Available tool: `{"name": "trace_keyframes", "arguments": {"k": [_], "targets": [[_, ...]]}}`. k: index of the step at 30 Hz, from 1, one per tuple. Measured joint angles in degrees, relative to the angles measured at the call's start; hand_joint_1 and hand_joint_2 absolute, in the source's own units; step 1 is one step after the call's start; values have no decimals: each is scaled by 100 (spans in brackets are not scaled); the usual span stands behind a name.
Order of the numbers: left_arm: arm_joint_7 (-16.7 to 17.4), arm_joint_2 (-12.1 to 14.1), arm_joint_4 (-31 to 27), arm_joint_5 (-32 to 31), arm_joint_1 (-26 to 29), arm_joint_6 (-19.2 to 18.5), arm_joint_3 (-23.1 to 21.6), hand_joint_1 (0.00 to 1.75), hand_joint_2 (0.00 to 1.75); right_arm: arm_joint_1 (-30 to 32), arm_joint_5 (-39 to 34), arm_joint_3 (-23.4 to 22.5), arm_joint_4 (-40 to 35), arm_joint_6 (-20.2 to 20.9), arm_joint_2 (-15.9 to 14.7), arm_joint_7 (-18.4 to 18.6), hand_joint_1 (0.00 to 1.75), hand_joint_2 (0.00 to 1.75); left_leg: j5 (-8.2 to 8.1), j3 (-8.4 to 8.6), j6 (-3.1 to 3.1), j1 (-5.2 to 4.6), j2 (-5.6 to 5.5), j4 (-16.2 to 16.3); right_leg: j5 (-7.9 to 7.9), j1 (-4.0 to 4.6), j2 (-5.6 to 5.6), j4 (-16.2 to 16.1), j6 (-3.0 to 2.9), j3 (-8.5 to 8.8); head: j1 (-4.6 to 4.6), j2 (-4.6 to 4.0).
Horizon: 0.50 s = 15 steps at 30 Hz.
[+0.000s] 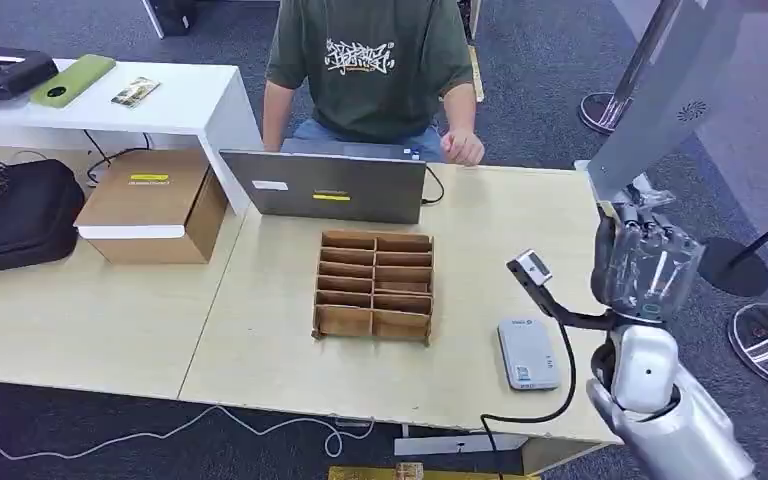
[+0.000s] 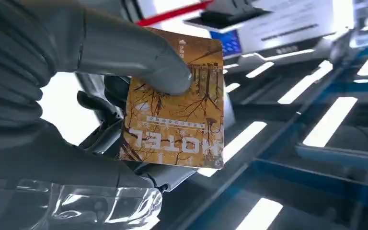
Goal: Pass the card to the sensor for recognition and then transmit it.
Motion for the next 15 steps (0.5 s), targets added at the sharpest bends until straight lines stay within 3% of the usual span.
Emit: {"name": "trace_keyframes", "arguments": {"k": [3, 8, 15], "targets": [[0, -2, 0, 22, -1, -9, 0, 0, 0, -367, 0, 476, 107, -26, -198, 20, 175, 175, 1, 2, -3, 7, 3, -1, 0, 7, 4, 1, -1, -1, 0, 0], [0, -7, 0, 87, -8, -42, 0, 0, 0, -766, -2, 1018, 586, -295, -181, 20, 175, 175, 2, -5, -4, 10, -2, -3, -2, 10, -1, 4, -1, -3, 2, 0], [0, -9, 0, 131, -11, -81, 0, 0, 0, -1203, -2, 1551, 1590, -798, 385, 22, 175, 175, 3, -6, -5, 12, 0, -4, -2, 11, 1, 4, -1, -3, 0, 0]]}}
